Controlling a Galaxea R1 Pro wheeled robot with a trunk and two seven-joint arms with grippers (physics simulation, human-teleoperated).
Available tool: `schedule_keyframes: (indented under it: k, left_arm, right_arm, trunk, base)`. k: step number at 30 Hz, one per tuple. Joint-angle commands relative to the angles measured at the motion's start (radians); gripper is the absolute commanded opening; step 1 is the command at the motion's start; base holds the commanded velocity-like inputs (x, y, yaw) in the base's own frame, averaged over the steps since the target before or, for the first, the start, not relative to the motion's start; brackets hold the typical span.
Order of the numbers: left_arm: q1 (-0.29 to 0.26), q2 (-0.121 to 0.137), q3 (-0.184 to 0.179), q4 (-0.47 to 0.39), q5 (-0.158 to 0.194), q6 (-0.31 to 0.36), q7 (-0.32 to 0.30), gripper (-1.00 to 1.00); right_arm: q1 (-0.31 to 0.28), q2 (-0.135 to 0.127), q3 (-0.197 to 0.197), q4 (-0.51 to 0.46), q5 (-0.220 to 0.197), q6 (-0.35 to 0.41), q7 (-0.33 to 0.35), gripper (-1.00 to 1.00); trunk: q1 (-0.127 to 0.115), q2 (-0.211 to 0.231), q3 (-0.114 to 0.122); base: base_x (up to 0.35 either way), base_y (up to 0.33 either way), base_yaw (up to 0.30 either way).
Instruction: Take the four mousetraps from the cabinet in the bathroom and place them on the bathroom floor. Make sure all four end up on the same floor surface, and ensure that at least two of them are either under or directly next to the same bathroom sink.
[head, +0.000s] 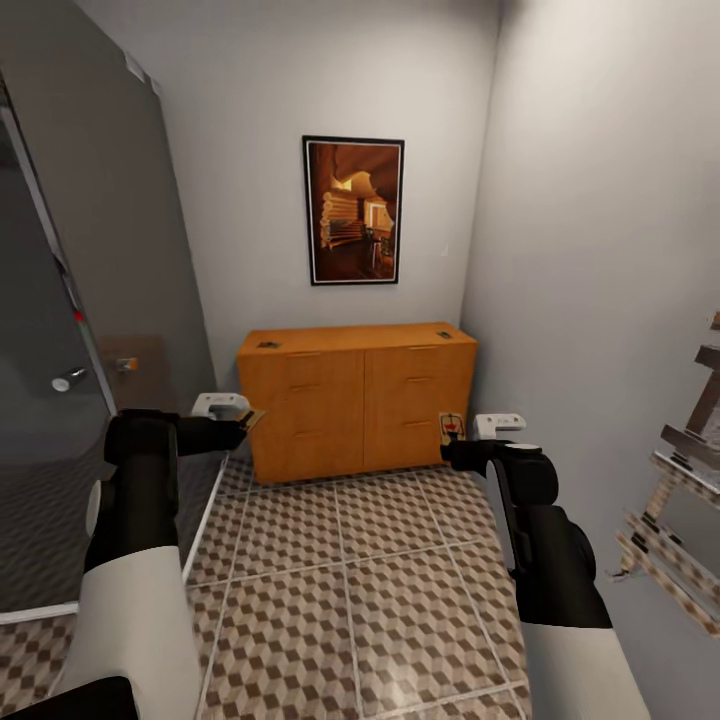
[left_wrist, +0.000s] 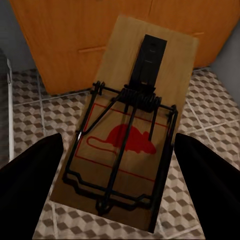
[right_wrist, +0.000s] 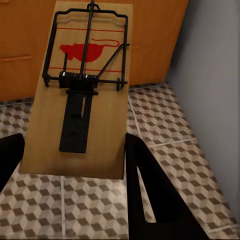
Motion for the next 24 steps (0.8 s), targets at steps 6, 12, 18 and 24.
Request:
schedule_keyframes:
  k: [6,12,18,24]
  left_arm:
    - [-0.001,-0.002,0.002,0.002,-0.006,0.006,-0.006,-1.0]
    - [-0.001,-0.002,0.002,0.002,-0.002,0.006,-0.006,-1.0]
    - [-0.001,-0.001,0.003,0.002,-0.001,0.006,-0.008,-1.0]
    - [-0.001,0.0,0.003,0.002,-0.002,0.006,-0.008,-1.0]
  right_arm:
    - [-0.001,0.0,-0.001,0.001,0.003,0.004,0.003,-1.0]
    - [-0.001,0.0,-0.001,0.001,0.003,0.004,0.003,-1.0]
    - [-0.001,0.0,-0.001,0.001,0.003,0.004,0.003,-1.0]
    - [-0.001,0.0,-0.001,0.001,0.003,0.004,0.003,-1.0]
  trunk:
    - [-0.001,-0.001,-0.001]
    - [-0.001,-0.001,-0.001]
    - [-0.001,-0.001,-0.001]
    - [-0.001,-0.001,-0.001]
  base:
    - [-0.344,0.0,0.0]
    - [-0.344,0.0,0.0]
    - [-0.344,0.0,0.0]
    - [-0.344,0.0,0.0]
